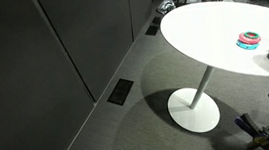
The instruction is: Put the clear ring on the orange stand
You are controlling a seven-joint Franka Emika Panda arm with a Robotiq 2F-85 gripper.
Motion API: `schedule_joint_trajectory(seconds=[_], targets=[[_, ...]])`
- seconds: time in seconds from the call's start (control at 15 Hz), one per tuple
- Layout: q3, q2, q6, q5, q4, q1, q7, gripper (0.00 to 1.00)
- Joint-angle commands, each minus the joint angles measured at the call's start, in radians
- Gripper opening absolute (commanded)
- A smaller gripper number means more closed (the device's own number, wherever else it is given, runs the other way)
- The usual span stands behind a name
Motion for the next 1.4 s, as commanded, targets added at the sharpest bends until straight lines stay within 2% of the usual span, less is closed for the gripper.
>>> schedule_joint_trajectory(seconds=[0.0,0.73,1.33], targets=[[0.022,-0.034,-0.052,0.027,0.010,0.019,-0.024,1.00],[0.097,-0.044,-0.059,0.075,0.013,0.086,0.036,1.00],[0.124,-0.046,-0.053,0.070,0.010,0.098,0.112,1.00]])
